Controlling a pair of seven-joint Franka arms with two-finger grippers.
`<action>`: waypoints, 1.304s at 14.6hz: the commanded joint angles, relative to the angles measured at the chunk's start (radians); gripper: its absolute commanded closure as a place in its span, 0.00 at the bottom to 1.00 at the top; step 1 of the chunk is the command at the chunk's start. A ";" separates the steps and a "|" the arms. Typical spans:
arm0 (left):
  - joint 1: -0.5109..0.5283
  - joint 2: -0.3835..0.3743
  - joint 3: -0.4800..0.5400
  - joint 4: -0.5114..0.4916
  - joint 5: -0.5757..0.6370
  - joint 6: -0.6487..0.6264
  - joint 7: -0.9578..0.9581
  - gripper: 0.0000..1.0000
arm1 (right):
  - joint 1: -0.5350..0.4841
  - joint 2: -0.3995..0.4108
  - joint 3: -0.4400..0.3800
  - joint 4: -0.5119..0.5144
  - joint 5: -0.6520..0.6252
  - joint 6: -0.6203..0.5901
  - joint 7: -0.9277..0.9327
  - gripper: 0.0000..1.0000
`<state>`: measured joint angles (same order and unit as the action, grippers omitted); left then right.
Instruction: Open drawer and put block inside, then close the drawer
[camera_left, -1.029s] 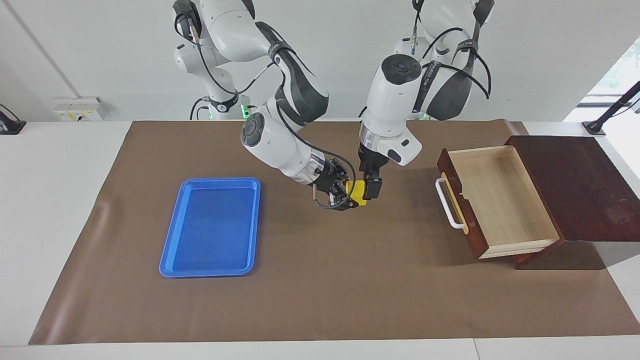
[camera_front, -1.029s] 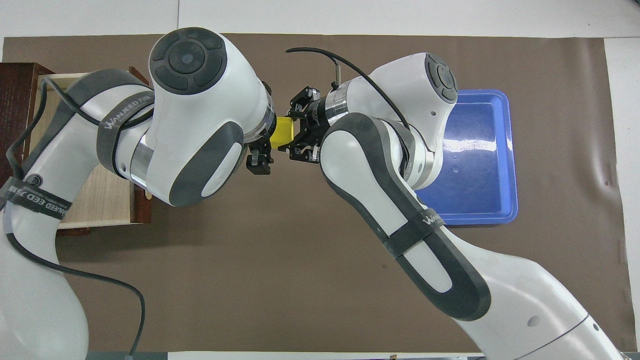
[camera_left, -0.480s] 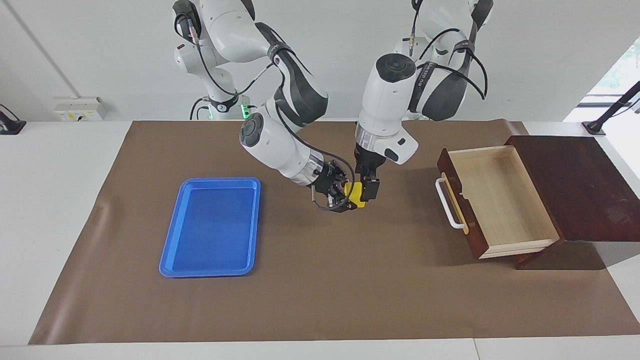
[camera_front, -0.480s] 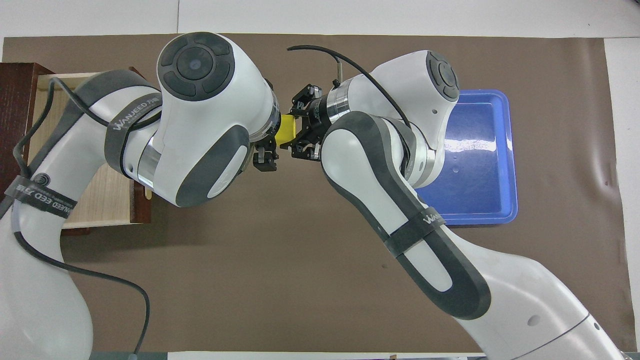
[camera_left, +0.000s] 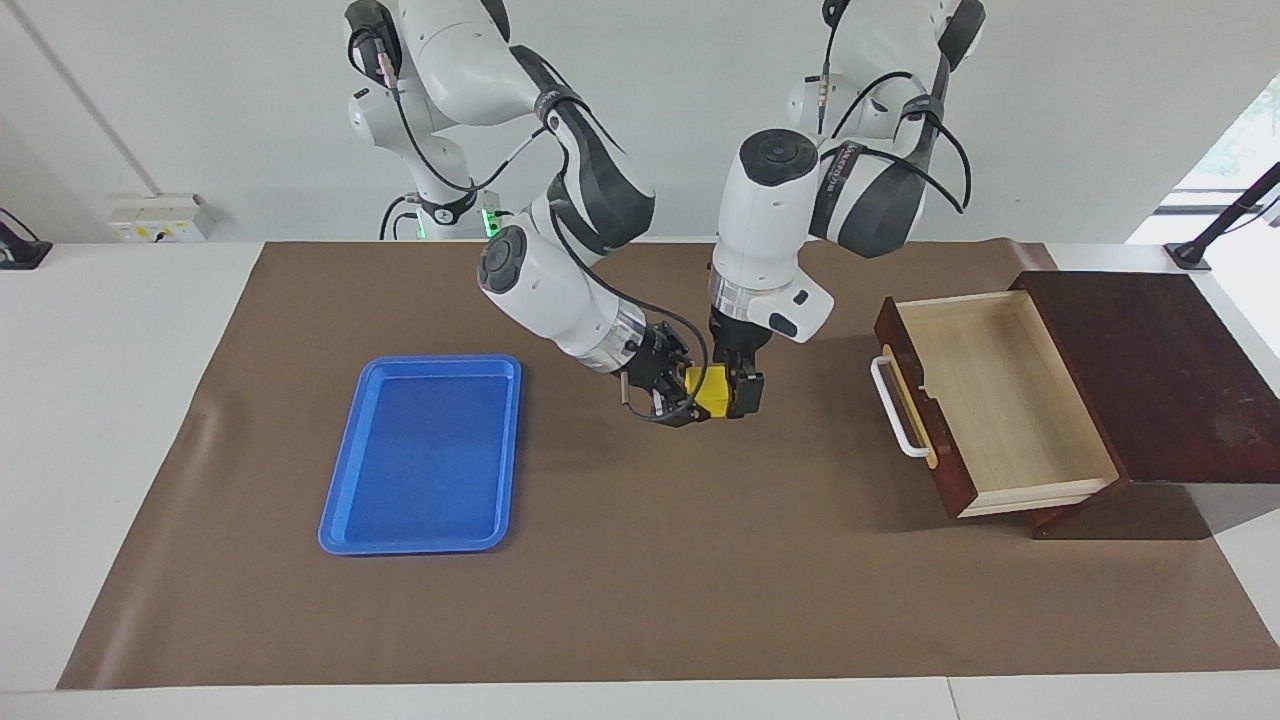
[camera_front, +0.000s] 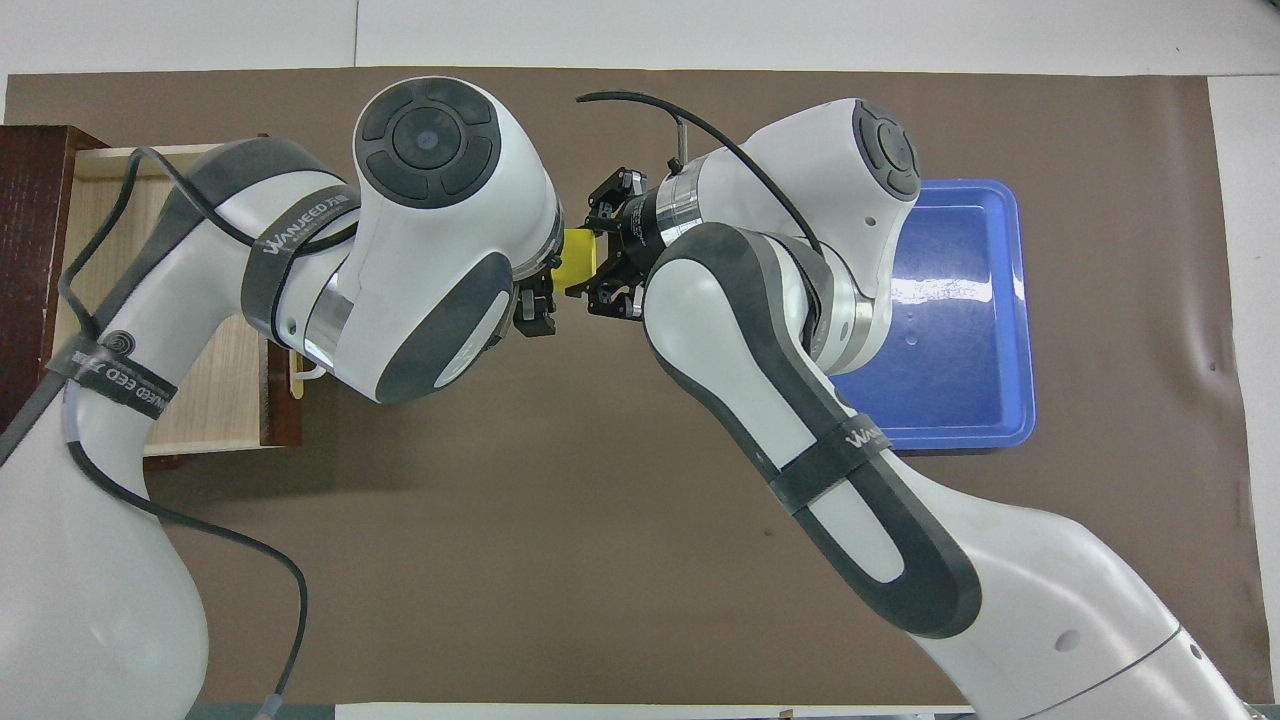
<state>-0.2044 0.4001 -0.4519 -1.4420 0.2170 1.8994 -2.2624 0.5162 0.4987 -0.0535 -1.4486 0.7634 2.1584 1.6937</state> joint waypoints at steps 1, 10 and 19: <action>-0.015 0.005 -0.001 -0.003 0.025 0.017 -0.026 0.00 | -0.010 0.012 0.006 0.028 -0.019 -0.022 0.018 1.00; -0.029 0.003 -0.016 -0.005 0.024 0.007 -0.028 0.74 | -0.012 0.012 0.006 0.027 -0.019 -0.020 0.018 1.00; -0.027 0.003 -0.016 -0.002 0.024 0.007 -0.025 1.00 | -0.044 0.007 0.006 0.017 0.028 -0.022 0.024 0.07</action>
<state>-0.2208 0.4061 -0.4657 -1.4384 0.2321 1.9150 -2.2615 0.5073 0.4997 -0.0528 -1.4507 0.7666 2.1347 1.6830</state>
